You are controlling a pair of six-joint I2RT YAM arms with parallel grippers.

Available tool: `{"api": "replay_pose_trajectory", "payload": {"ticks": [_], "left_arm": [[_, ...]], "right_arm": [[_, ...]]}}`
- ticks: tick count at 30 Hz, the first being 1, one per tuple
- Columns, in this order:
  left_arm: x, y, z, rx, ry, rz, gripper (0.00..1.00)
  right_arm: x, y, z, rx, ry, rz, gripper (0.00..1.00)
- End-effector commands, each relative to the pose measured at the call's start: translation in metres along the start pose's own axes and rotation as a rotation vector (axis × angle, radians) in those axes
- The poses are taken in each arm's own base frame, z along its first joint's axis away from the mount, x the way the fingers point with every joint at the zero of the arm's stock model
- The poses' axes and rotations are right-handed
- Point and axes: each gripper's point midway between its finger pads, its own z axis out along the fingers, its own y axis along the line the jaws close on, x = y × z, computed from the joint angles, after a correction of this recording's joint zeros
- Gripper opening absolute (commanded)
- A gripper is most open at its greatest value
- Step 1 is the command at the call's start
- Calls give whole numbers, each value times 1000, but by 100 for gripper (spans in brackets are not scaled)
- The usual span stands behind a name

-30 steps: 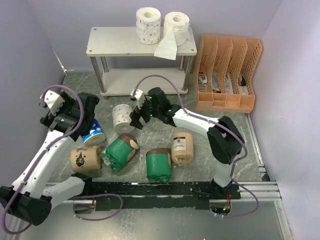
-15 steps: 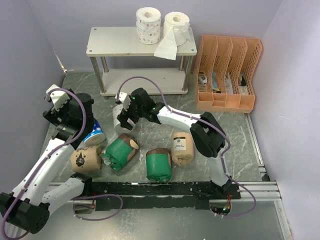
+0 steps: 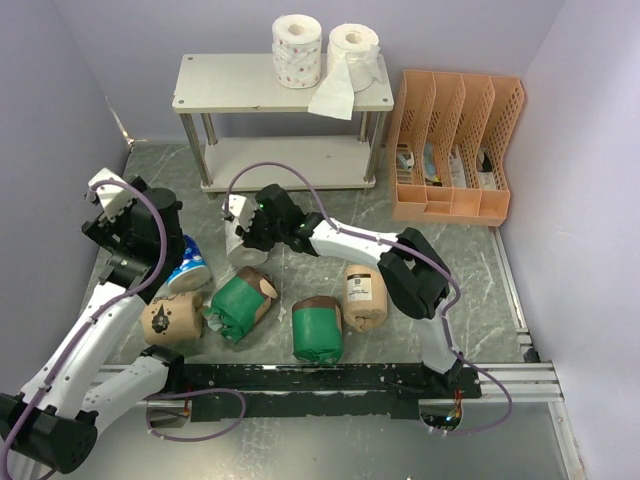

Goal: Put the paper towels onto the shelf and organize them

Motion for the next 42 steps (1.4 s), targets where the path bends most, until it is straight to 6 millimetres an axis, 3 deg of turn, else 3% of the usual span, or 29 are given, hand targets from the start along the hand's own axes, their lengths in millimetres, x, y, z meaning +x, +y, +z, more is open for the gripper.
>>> {"api": "replay_pose_trajectory", "payload": {"ticks": [1, 5, 7, 10, 12, 14, 17, 19, 25, 32, 37, 42], "left_arm": [[-7, 7, -1, -22, -30, -22, 96], [-2, 1, 0, -22, -24, 8, 96], [-1, 1, 1, -27, -20, 20, 96], [0, 0, 1, -29, -18, 13, 96], [2, 0, 1, -28, -19, 12, 96], [3, -1, 1, -29, -18, 14, 96], [4, 1, 2, -49, -18, 18, 96], [4, 4, 2, -68, -21, 15, 96], [5, 15, 1, -131, -34, -10, 96], [8, 14, 2, -150, -35, -7, 96], [10, 17, 2, -163, -40, -8, 96], [15, 13, 1, -155, -40, 1, 96]], "right_arm": [[15, 18, 11, -16, 58, -33, 0], [-6, 8, 6, 27, 27, -5, 0], [-31, -4, -6, 76, -29, 70, 0], [-74, -39, -40, 182, -147, 453, 0], [-89, -56, -60, 204, -191, 639, 0], [-99, -54, -72, 110, -212, 755, 0], [-111, -35, -81, -72, -225, 895, 0], [-122, -25, -88, -151, -250, 873, 0], [-138, -42, -98, -122, -295, 994, 0], [-222, -64, -133, -195, -483, 997, 0], [-254, -99, -158, -51, -580, 935, 0], [-269, -142, -189, 87, -665, 890, 0]]}}
